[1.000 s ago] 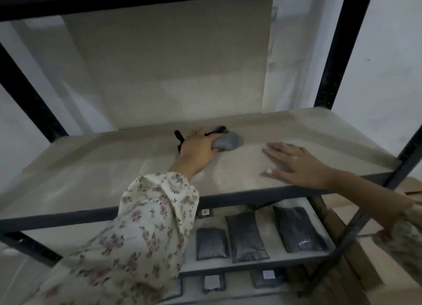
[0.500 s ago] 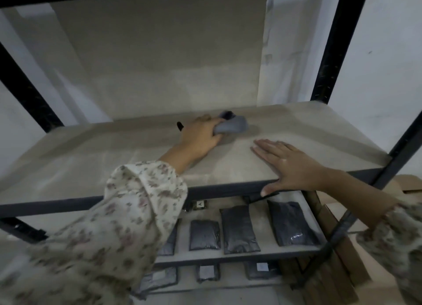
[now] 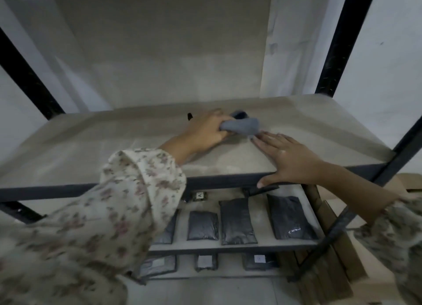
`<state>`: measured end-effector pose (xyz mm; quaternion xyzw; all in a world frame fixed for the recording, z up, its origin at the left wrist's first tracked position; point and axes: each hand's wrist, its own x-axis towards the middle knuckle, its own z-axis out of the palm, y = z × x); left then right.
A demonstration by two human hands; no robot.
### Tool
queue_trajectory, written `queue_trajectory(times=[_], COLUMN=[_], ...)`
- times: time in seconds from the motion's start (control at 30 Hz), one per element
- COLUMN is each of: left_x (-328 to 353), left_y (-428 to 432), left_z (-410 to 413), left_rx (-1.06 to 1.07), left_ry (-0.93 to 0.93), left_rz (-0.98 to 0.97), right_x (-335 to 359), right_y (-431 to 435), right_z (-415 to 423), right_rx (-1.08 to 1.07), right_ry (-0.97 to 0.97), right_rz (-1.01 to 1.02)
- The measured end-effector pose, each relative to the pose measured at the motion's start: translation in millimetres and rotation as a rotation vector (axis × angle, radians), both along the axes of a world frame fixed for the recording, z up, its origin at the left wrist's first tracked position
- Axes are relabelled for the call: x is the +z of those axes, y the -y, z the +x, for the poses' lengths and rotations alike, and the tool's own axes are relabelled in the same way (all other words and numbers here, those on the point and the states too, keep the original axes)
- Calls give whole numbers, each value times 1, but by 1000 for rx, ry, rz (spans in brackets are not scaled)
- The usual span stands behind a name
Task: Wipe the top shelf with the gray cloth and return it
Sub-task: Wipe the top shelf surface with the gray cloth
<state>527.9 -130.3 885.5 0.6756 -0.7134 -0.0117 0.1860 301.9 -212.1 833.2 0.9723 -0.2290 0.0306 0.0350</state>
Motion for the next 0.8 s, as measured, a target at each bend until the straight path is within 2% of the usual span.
queue_trajectory(times=[0.13,0.27,0.37,0.43,0.53,0.67,0.8], left_x=[-20,-20,-4,6,5,-18,-4], left_y=[-10,-59,-84,-76,-48,-47,-73], left_z=[-19,-24,-14,-4,-2,-25,-26], left_rx=[101,-116,-272,-193,40,151,-151], left_ry=[96,115,212,199,44,100,40], left_rz=[-23,-13,76,44,-19,2,162], right_x=[0,2,4,5,6,3,1], right_y=[-1,-3,-3,-3,-4,-5,-5], right_z=[0,-1,0,0,0,-1,-2], right_rx=[-13,-6,-3,-4,-4,6,16], right_ry=[-6,18,15,12,17,9,22], right_rz=[2,18,31,35,28,27,30])
